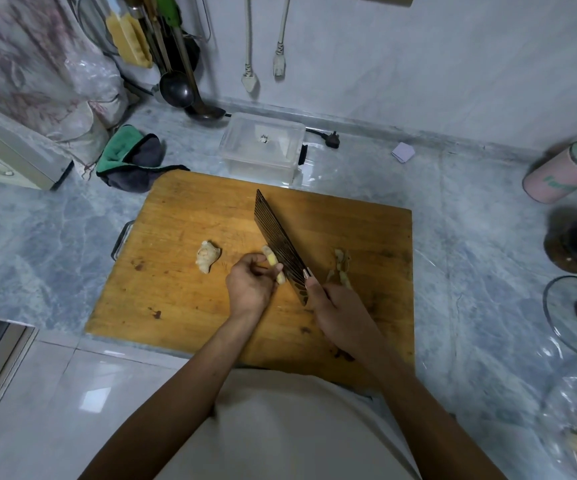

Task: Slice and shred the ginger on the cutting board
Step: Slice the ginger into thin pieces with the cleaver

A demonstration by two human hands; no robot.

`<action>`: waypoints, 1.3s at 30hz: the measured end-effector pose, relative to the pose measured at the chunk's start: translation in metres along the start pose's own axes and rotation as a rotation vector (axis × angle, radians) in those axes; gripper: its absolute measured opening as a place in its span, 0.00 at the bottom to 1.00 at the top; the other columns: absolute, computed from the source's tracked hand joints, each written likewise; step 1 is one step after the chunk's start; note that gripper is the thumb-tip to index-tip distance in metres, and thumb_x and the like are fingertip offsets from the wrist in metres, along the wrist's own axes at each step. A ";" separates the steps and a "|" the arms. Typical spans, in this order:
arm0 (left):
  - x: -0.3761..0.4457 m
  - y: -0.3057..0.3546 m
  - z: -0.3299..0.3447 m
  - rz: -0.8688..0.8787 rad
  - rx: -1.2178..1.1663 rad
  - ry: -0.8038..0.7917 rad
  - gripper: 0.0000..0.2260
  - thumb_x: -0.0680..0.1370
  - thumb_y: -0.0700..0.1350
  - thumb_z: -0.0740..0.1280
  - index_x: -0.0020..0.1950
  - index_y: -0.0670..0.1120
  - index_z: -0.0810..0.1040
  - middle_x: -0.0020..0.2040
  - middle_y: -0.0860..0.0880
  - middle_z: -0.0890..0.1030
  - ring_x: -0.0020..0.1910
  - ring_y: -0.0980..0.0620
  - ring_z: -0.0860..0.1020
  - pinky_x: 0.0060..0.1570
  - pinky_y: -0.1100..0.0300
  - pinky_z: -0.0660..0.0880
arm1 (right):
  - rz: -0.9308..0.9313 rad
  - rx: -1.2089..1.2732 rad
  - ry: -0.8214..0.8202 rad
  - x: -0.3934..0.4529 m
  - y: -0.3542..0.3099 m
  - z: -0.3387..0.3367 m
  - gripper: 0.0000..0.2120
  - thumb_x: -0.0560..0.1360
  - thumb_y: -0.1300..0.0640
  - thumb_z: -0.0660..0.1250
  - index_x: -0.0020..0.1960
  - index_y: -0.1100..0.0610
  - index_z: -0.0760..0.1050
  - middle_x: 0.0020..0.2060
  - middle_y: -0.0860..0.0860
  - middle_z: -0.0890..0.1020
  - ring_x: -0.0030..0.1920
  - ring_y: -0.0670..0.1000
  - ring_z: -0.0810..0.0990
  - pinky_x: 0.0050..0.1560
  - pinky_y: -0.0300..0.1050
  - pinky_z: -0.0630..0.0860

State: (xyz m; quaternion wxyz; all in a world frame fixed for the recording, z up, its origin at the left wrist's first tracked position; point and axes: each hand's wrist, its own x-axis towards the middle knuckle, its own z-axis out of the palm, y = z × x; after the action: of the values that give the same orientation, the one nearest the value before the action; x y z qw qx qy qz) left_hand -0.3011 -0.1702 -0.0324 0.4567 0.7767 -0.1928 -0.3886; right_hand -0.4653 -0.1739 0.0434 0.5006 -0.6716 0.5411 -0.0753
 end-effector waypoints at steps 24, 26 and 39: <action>-0.008 0.006 -0.010 0.131 0.119 0.029 0.15 0.75 0.37 0.71 0.60 0.49 0.79 0.42 0.53 0.80 0.41 0.63 0.77 0.53 0.65 0.73 | -0.005 -0.039 -0.067 -0.001 -0.008 -0.003 0.26 0.85 0.40 0.50 0.38 0.55 0.71 0.27 0.48 0.72 0.27 0.47 0.71 0.37 0.45 0.72; -0.009 0.010 -0.011 0.132 0.084 0.050 0.16 0.74 0.34 0.70 0.58 0.49 0.78 0.42 0.52 0.79 0.40 0.62 0.76 0.48 0.70 0.73 | -0.001 -0.039 -0.082 0.001 -0.009 0.000 0.25 0.84 0.39 0.51 0.40 0.55 0.73 0.27 0.48 0.73 0.26 0.45 0.72 0.36 0.44 0.71; 0.047 0.067 -0.051 0.419 0.783 -0.017 0.16 0.79 0.36 0.64 0.65 0.45 0.73 0.59 0.43 0.76 0.53 0.44 0.77 0.55 0.51 0.77 | -0.093 -0.043 -0.034 0.022 -0.028 -0.011 0.27 0.85 0.42 0.50 0.38 0.57 0.73 0.28 0.53 0.73 0.28 0.52 0.72 0.34 0.47 0.72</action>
State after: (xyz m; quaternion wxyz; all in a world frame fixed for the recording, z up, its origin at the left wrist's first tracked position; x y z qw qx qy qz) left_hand -0.2281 -0.2060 0.0192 0.1954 0.8321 -0.4823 -0.1918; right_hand -0.4450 -0.2006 0.0605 0.4911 -0.7078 0.5022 -0.0752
